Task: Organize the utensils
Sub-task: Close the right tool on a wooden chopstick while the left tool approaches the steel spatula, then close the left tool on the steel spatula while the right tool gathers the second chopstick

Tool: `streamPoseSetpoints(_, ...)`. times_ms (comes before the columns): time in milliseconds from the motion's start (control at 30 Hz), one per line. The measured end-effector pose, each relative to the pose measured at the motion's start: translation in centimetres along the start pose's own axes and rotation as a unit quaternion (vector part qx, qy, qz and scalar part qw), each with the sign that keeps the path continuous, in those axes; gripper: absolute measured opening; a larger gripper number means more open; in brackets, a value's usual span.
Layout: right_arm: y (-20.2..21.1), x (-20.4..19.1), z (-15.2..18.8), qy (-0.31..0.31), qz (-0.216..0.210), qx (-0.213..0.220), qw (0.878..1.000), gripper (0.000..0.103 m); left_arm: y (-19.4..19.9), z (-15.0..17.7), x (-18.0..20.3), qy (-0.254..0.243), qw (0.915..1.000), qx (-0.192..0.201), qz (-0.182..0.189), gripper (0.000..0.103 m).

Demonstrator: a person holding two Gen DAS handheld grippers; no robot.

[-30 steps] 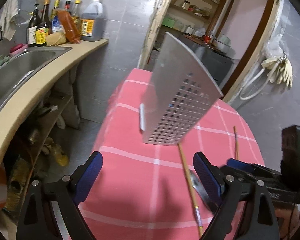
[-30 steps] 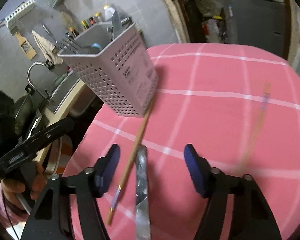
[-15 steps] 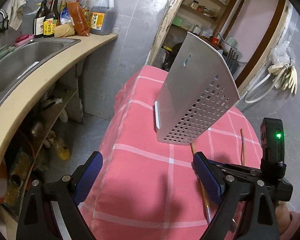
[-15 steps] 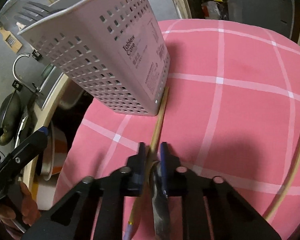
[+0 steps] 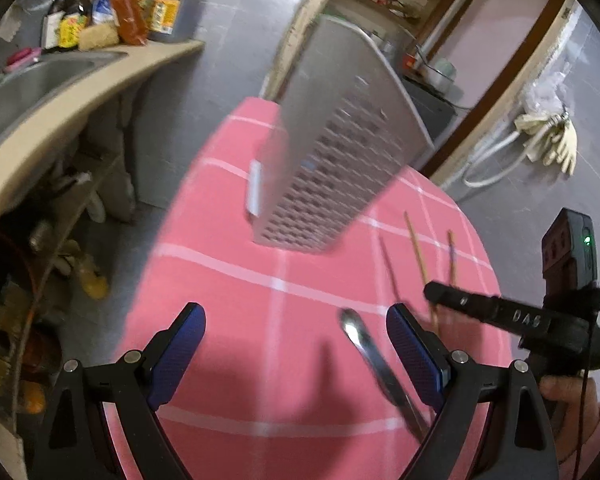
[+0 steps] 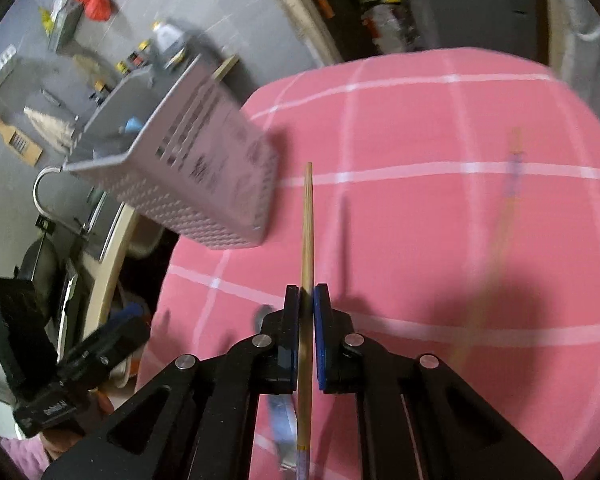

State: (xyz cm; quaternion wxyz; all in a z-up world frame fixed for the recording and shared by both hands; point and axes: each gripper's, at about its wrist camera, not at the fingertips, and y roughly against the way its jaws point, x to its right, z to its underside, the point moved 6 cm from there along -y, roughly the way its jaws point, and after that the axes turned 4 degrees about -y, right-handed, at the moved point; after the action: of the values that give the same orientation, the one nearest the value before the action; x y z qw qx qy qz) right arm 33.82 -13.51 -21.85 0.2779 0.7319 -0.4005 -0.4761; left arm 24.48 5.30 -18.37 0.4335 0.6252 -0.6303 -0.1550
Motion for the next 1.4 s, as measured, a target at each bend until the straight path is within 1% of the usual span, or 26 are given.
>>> streamPoseSetpoints(33, 0.4, 0.7, -0.3, -0.004, 0.003, 0.003, 1.0, 0.007, -0.4, 0.3, 0.8, 0.001, 0.9999, -0.007, 0.007, 0.091)
streamPoseSetpoints(100, 1.5, 2.6, -0.7, -0.017, 0.018, 0.012, 1.0, 0.007, -1.3, 1.0, 2.1, 0.002, 0.9996, -0.021, 0.02, 0.085)
streamPoseSetpoints(167, 1.6, 4.2, -1.3, -0.027, 0.027, 0.016, 0.999, 0.007, -2.3, 1.5, 3.4, 0.003, 0.9989, -0.038, 0.029, 0.076)
streamPoseSetpoints(267, 1.9, 5.9, -1.7, -0.044, 0.039, 0.022, 0.998, 0.007, -3.6, 2.2, 4.9, 0.009, 0.9976, -0.058, 0.037, 0.068)
streamPoseSetpoints(300, 1.9, 6.3, -1.8, -0.05, 0.043, 0.024, 0.998, 0.007, -4.0, 2.4, 5.2, 0.01, 0.9972, -0.065, 0.035, 0.067)
streamPoseSetpoints(367, 1.7, 6.9, -1.9, -0.06, 0.046, 0.027, 0.997, 0.007, -4.8, 2.7, 5.6, 0.016, 0.9962, -0.08, 0.031, 0.06)
streamPoseSetpoints(433, 1.6, 7.2, -1.9, -0.068, 0.046, 0.031, 0.996, 0.007, -5.5, 3.0, 5.8, 0.024, 0.9952, -0.092, 0.024, 0.056)
streamPoseSetpoints(500, 1.6, 7.7, -2.3, -0.076, 0.048, 0.038, 0.995, 0.007, -6.0, 3.3, 5.8, 0.033, 0.9942, -0.1, 0.021, 0.054)
streamPoseSetpoints(600, 1.4, 8.5, -3.1, -0.096, 0.047, 0.049, 0.993, 0.007, -6.4, 3.3, 6.1, 0.034, 0.9943, -0.101, 0.0, 0.053)
streamPoseSetpoints(667, 1.3, 9.1, -3.6, -0.109, 0.047, 0.055, 0.991, 0.007, -6.6, 3.2, 6.2, 0.035, 0.9938, -0.105, -0.012, 0.049)
streamPoseSetpoints(733, 1.0, 9.5, -4.0, -0.118, 0.046, 0.055, 0.99, 0.007, -6.8, 3.2, 6.4, 0.037, 0.9926, -0.112, -0.03, 0.047)
streamPoseSetpoints(800, 0.1, 9.8, -4.5, -0.122, 0.046, 0.043, 0.991, 0.007, -7.1, 3.1, 6.7, 0.034, 0.9917, -0.117, -0.041, 0.047)
streamPoseSetpoints(900, -0.8, 9.9, -4.8, -0.124, 0.039, 0.025, 0.991, 0.007, -7.4, 2.8, 6.8, 0.047, 0.9903, -0.126, -0.036, 0.047)
streamPoseSetpoints(967, -1.1, 9.8, -4.7, -0.122, 0.037, 0.014, 0.992, 0.007, -7.4, 2.6, 6.5, 0.072, 0.9886, -0.13, -0.027, 0.043)
streamPoseSetpoints(1000, -1.3, 9.6, -4.6, -0.121, 0.032, 0.009, 0.992, 0.008, -7.4, 2.5, 6.3, 0.083, 0.9877, -0.13, -0.023, 0.042)
streamPoseSetpoints(1067, -1.7, 9.5, -4.5, -0.119, 0.031, 0.0, 0.992, 0.01, -7.5, 2.5, 5.8, 0.1, 0.9859, -0.133, -0.015, 0.037)
streamPoseSetpoints(1100, -1.9, 9.4, -4.5, -0.121, 0.027, -0.004, 0.992, 0.013, -7.4, 2.6, 5.7, 0.103, 0.9855, -0.134, -0.014, 0.035)
streamPoseSetpoints(1167, -2.2, 9.5, -4.4, -0.125, 0.02, -0.008, 0.992, 0.017, -7.4, 2.7, 5.3, 0.108, 0.9841, -0.14, -0.016, 0.025)
streamPoseSetpoints(1233, -2.3, 9.5, -4.4, -0.125, 0.013, -0.012, 0.992, 0.021, -7.4, 2.9, 5.1, 0.104, 0.9837, -0.145, -0.021, 0.021)
streamPoseSetpoints(1300, -2.5, 9.3, -4.5, -0.124, 0.007, -0.014, 0.992, 0.025, -7.4, 2.9, 5.1, 0.1, 0.9832, -0.151, -0.024, 0.019)
streamPoseSetpoints(1400, -2.6, 9.1, -4.5, -0.123, 0.0, -0.018, 0.992, 0.03, -7.7, 2.6, 5.3, 0.096, 0.9806, -0.17, -0.022, 0.019)
